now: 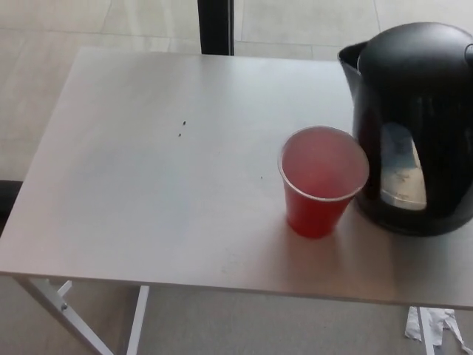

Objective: The robot uses its right hand to lift up a kettle kept on the middle of the desk by its handle and tilt it into a glass kept next to it to pour out water

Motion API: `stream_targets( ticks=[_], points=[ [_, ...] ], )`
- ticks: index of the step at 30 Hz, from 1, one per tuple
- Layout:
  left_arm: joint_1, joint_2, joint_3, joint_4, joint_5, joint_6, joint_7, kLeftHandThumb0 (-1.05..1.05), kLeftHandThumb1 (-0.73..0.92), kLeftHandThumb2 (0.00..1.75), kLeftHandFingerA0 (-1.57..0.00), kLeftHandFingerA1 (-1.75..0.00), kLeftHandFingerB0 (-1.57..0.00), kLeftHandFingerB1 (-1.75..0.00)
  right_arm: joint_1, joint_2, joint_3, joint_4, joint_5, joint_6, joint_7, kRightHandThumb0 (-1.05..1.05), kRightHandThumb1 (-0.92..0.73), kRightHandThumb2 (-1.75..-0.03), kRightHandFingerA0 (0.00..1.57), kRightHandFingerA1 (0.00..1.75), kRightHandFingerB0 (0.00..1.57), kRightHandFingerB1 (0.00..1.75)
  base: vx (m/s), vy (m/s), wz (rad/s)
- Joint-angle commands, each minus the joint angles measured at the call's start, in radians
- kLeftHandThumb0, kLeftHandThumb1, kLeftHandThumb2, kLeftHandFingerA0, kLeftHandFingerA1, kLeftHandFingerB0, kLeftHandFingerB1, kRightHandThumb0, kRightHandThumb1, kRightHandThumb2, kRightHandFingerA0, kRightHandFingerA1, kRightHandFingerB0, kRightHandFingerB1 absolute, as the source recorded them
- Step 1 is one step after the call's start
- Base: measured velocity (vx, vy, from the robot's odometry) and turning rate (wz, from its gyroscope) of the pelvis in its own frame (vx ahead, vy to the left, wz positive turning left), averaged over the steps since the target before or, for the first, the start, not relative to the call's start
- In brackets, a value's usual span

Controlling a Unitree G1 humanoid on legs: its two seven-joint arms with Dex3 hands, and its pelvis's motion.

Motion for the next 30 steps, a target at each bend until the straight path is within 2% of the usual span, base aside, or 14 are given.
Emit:
stream_targets(
  ticks=[1, 2, 4, 5, 8, 9, 13, 18, 19, 22, 25, 26, 27, 30],
  points=[
    [0.002, 0.005, 0.006, 0.011, 0.004, -0.008, 0.010, -1.05, 0.60, 1.34, -0.64, -0.57, -0.39, -0.84, -0.031, 0.010, -0.046, 0.004, 0.092, 0.100, -0.061, -0.17, -0.57, -0.98, 0.94, 1.75, 0.65, 1.53, 0.00, 0.000, 0.00],
    [0.004, 0.003, 0.008, 0.006, 0.001, -0.005, 0.009, -1.05, 0.78, 0.99, -0.63, -0.60, -0.38, -0.84, -0.025, -0.002, -0.050, 0.008, 0.108, 0.082, -0.049, -0.19, -0.53, -1.07, 1.00, 1.75, 0.72, 1.57, 0.00, 0.000, 0.00],
    [0.000, 0.004, 0.010, 0.011, 0.001, -0.006, 0.010, -1.05, 0.59, 1.34, -0.64, -0.58, -0.39, -0.85, -0.017, -0.025, -0.081, 0.039, 0.158, 0.028, -0.033, -0.19, -0.39, -1.25, 1.02, 1.75, 0.81, 1.61, 0.00, 0.000, 0.00],
    [0.004, 0.004, 0.011, 0.007, 0.000, -0.007, 0.008, -1.05, 0.77, 0.98, -0.62, -0.60, -0.38, -0.84, -0.018, -0.022, -0.100, 0.043, 0.183, 0.019, -0.035, -0.24, -0.37, -1.19, 1.28, 1.44, 1.10, 1.32, 0.00, 0.000, 0.00],
    [0.011, 0.006, 0.012, 0.010, 0.002, -0.013, 0.004, -1.05, 0.78, 0.99, -0.62, -0.60, -0.38, -0.83, 0.000, -0.032, -0.137, 0.063, 0.219, 0.010, -0.032, -0.15, -0.35, -1.28, 0.99, 1.75, 0.85, 1.56, 0.00, 0.000, 0.00],
    [0.012, 0.005, 0.013, 0.009, 0.001, -0.012, 0.004, -1.05, 0.60, 1.35, -0.64, -0.59, -0.38, -0.84, 0.001, -0.035, -0.141, 0.069, 0.214, 0.036, -0.041, -0.18, -0.38, -1.19, 0.98, 1.75, 0.78, 1.53, 0.00, 0.000, 0.00],
    [0.009, 0.000, 0.015, 0.018, 0.000, -0.010, 0.010, -1.05, 0.78, 0.99, -0.62, -0.60, -0.39, -0.82, 0.018, -0.065, -0.161, 0.085, 0.269, 0.076, 0.011, -0.12, -0.50, -1.07, 0.98, 1.75, 0.69, 1.62, 0.00, 0.000, 0.00],
    [0.012, -0.001, 0.019, 0.027, 0.003, -0.014, 0.019, -1.05, 0.57, 1.35, -0.67, -0.57, -0.42, -0.84, 0.087, -0.140, -0.122, 0.108, 0.333, 0.061, 0.138, -0.19, -0.47, -1.15, 1.25, 1.42, 1.02, 1.25, 0.00, 0.000, 0.00],
    [0.016, -0.002, 0.020, 0.023, 0.002, -0.013, 0.017, -1.05, 0.58, 1.35, -0.66, -0.57, -0.41, -0.84, 0.110, -0.151, -0.106, 0.109, 0.338, 0.019, 0.150, -0.08, -0.51, -1.15, 0.97, 1.74, 0.84, 1.44, 0.00, 0.000, 0.00],
    [0.025, -0.001, 0.016, 0.013, 0.004, -0.019, 0.011, -1.05, 0.78, 0.99, -0.63, -0.59, -0.39, -0.83, 0.134, -0.174, -0.086, 0.091, 0.381, 0.030, 0.185, -0.28, -0.69, -0.66, 0.89, 1.64, 0.78, 0.60, 0.00, 0.000, 0.00],
    [0.026, -0.002, 0.018, 0.019, 0.001, -0.024, 0.008, -1.05, 0.58, 1.34, -0.65, -0.57, -0.39, -0.84, 0.147, -0.199, -0.070, 0.079, 0.423, 0.056, 0.233, -0.33, -0.63, -0.59, 0.89, 1.20, 0.48, 0.38, 0.00, 0.000, 0.00],
    [0.024, -0.003, 0.021, 0.024, -0.003, -0.025, 0.003, -1.05, 0.58, 1.35, -0.65, -0.58, -0.38, -0.84, 0.176, -0.230, -0.033, 0.063, 0.414, 0.018, 0.275, -0.49, -0.48, -0.80, 0.64, 0.71, 0.18, 0.42, 0.00, 0.000, 0.00],
    [0.025, -0.003, 0.022, 0.025, -0.005, -0.027, 0.001, -1.05, 0.77, 0.99, -0.64, -0.62, -0.40, -0.84, 0.192, -0.250, -0.012, 0.048, 0.414, 0.013, 0.301, -0.57, -0.45, -0.78, 0.47, 0.60, 0.15, 0.41, 0.00, 0.000, 0.00],
    [0.021, -0.001, 0.020, 0.038, -0.001, -0.032, 0.003, -1.05, 0.78, 0.99, -0.62, -0.59, -0.39, -0.82, 0.212, -0.291, 0.020, 0.040, 0.431, 0.010, 0.344, -0.66, -0.43, -0.78, 0.09, 0.45, 0.04, 0.25, 0.00, 0.000, 0.00]
  ],
)
